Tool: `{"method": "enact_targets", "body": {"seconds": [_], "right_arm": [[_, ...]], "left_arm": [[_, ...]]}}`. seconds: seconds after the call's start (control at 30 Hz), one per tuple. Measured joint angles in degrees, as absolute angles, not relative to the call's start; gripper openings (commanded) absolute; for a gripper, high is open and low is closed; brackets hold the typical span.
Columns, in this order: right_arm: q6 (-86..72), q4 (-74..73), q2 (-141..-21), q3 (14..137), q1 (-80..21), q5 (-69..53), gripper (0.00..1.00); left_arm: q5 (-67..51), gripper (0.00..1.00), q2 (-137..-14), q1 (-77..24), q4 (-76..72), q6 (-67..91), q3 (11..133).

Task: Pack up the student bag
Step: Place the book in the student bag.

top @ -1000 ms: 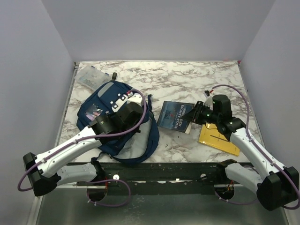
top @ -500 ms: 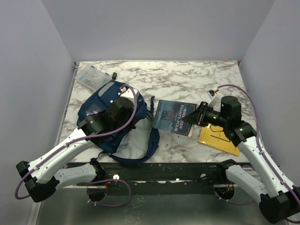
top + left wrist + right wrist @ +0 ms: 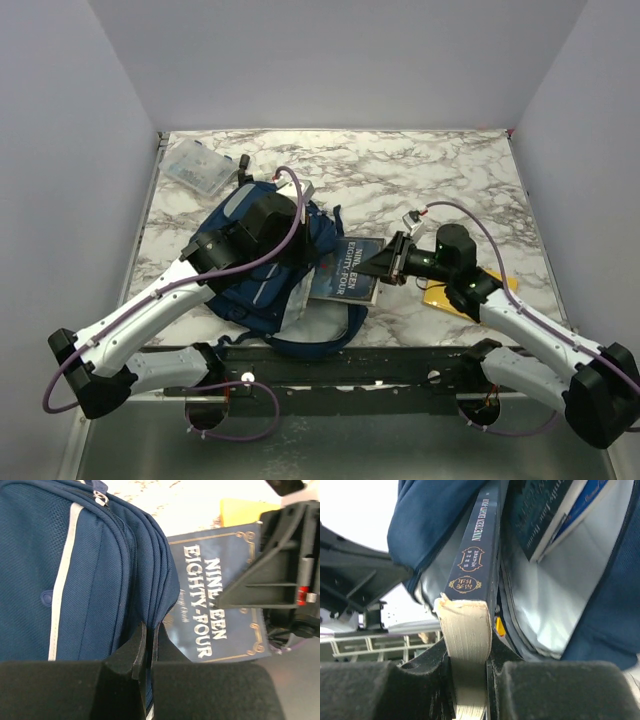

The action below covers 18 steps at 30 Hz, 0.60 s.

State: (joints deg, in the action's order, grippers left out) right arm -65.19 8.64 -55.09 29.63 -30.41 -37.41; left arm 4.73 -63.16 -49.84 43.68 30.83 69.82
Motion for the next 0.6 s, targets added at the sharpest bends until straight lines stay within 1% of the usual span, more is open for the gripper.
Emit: {"method": "enact_targets", "body": {"seconds": [0.17,0.2,0.27,0.3,0.33,0.4,0.47,0.57,0.6], "right_arm": [[-71.5,19.3,-60.9,27.5,-31.9,-31.9,0.01],[-72.3,21.6,-62.8,27.2,-32.6,-30.2,0.02],[-72.5,26.2,-66.8,26.7,-35.3,-25.0,0.18],[-71.8,28.6,-69.6,26.8,-37.9,-21.2,0.28],[-70.7,30.4,-72.2,27.2,-40.1,-18.6,0.34],[-68.3,34.1,-79.9,29.9,-44.6,-15.2,0.41],[-67.2,37.0,-86.7,33.4,-46.8,-15.3,0.57],[-65.5,38.0,-88.4,33.2,-47.1,-14.9,0.71],[-64.5,36.5,-87.5,33.0,-47.1,-14.6,0.72]], "left_arm": [[0.2,0.00,-65.6,-49.8,41.7,33.0,71.4],[-0.6,0.00,-66.0,-49.8,41.5,33.3,71.9],[-1.6,0.00,-66.6,-49.8,41.2,33.6,72.5],[-2.6,0.00,-66.8,-49.8,41.2,33.8,72.9],[-3.1,0.00,-67.0,-49.8,41.2,33.9,73.2],[-4.8,0.00,-67.2,-49.9,40.8,34.3,73.5],[-6.0,0.00,-67.2,-50.1,40.6,34.6,73.5],[-6.3,0.00,-66.9,-50.1,39.6,34.8,72.9],[-6.4,0.00,-66.6,-50.1,39.1,34.9,72.4]]}}
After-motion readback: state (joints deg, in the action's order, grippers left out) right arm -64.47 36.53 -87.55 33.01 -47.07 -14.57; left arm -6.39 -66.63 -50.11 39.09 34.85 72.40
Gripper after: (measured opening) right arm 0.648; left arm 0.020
